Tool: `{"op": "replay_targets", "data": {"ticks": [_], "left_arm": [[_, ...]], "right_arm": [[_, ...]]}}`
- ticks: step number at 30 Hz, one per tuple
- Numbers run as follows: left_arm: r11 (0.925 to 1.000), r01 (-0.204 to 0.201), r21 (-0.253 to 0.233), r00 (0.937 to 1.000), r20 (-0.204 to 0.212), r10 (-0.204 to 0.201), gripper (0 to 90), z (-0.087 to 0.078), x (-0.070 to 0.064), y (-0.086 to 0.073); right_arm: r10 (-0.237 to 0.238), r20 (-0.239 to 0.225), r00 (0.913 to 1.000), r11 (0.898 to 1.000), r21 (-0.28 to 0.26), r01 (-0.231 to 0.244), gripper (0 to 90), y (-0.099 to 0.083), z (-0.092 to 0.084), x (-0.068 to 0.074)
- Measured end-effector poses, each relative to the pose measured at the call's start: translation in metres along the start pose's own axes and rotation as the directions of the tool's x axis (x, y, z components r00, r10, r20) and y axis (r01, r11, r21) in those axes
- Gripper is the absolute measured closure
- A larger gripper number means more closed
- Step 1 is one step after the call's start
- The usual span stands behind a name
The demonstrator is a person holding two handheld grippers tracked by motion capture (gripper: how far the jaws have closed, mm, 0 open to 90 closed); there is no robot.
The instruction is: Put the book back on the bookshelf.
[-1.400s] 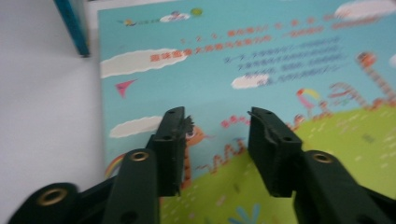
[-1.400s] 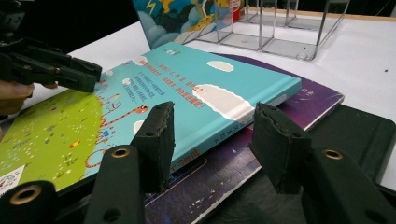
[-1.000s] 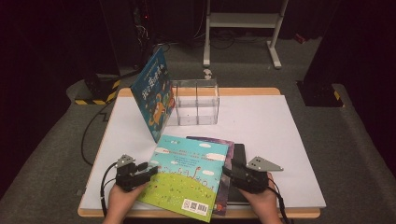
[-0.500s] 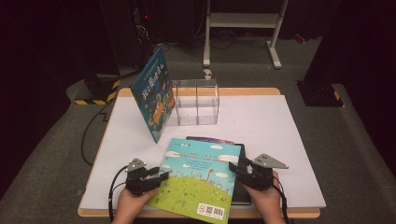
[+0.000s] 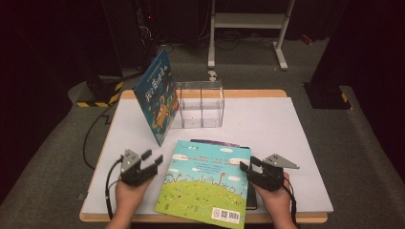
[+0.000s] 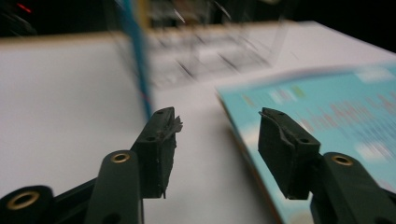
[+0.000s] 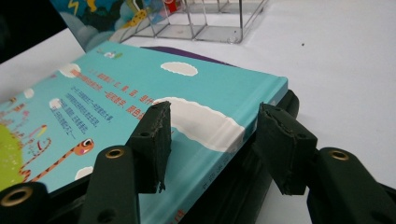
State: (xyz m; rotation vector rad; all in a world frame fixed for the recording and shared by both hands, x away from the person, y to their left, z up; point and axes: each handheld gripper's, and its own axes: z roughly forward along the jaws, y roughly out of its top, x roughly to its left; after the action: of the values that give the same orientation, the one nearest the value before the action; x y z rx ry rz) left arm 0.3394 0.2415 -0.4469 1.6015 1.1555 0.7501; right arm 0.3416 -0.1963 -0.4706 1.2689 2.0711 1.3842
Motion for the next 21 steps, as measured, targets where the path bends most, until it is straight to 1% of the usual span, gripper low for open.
{"op": "replay_targets", "data": {"ticks": [1,3,4,8,10,12,13,15,18,19,20,21], "left_arm": [[0.9997,-0.014,-0.02,0.9995,-0.027,0.013,44.0,0.004,0.004,0.011],[0.9983,-0.024,-0.052,0.9981,-0.059,0.021,41.4,0.014,0.01,0.031],[0.9972,-0.036,-0.066,0.9965,-0.078,0.031,40.9,0.019,0.011,0.04],[0.9945,-0.059,-0.087,0.9934,-0.104,0.05,40.2,0.039,0.014,0.071],[0.9921,-0.08,-0.096,0.9885,-0.135,0.067,41.8,0.046,0.013,0.082],[0.9903,-0.077,-0.116,0.9883,-0.14,0.06,44.1,0.052,0.013,0.092],[0.9906,-0.071,-0.117,0.9887,-0.139,0.055,46.3,0.054,0.014,0.097],[0.9887,-0.067,-0.134,0.9883,-0.145,0.048,50.3,0.058,0.014,0.105],[0.9872,-0.066,-0.145,0.9872,-0.153,0.044,60.6,0.062,0.012,0.113],[0.9871,-0.072,-0.143,0.9853,-0.164,0.048,64.0,0.063,0.012,0.115],[0.9866,-0.074,-0.146,0.9851,-0.165,0.049,68.1,0.064,0.011,0.116],[0.9854,-0.086,-0.147,0.983,-0.173,0.06,72.6,0.065,0.01,0.117]], "right_arm": [[-0.002,-0.001,1.0,1.0,-0.005,0.002,45.4,0.0,-0.001,0.0],[-0.004,-0.001,1.0,1.0,-0.01,0.004,45.4,0.0,-0.001,0.002],[-0.006,0.0,1.0,1.0,-0.009,0.006,45.4,0.0,-0.001,0.002],[-0.003,-0.006,1.0,1.0,-0.003,0.003,45.4,-0.001,-0.001,0.0],[-0.006,-0.007,1.0,1.0,-0.005,0.006,45.4,-0.001,-0.001,0.0],[-0.009,-0.01,0.9999,1.0,-0.007,0.009,45.4,-0.001,-0.002,0.001],[-0.011,-0.011,0.9999,1.0,-0.008,0.011,45.4,-0.001,-0.002,0.001],[-0.012,-0.014,0.9998,1.0,-0.01,0.011,45.3,-0.001,-0.002,0.001],[-0.01,-0.018,0.9998,1.0,-0.009,0.01,45.3,-0.001,-0.002,0.001],[-0.009,-0.019,0.9998,1.0,-0.01,0.009,45.3,-0.001,-0.003,0.001],[-0.009,-0.02,0.9998,1.0,-0.012,0.008,45.3,-0.001,-0.003,0.0],[-0.006,-0.023,0.9997,1.0,-0.012,0.006,45.3,-0.001,-0.003,0.0]]}}
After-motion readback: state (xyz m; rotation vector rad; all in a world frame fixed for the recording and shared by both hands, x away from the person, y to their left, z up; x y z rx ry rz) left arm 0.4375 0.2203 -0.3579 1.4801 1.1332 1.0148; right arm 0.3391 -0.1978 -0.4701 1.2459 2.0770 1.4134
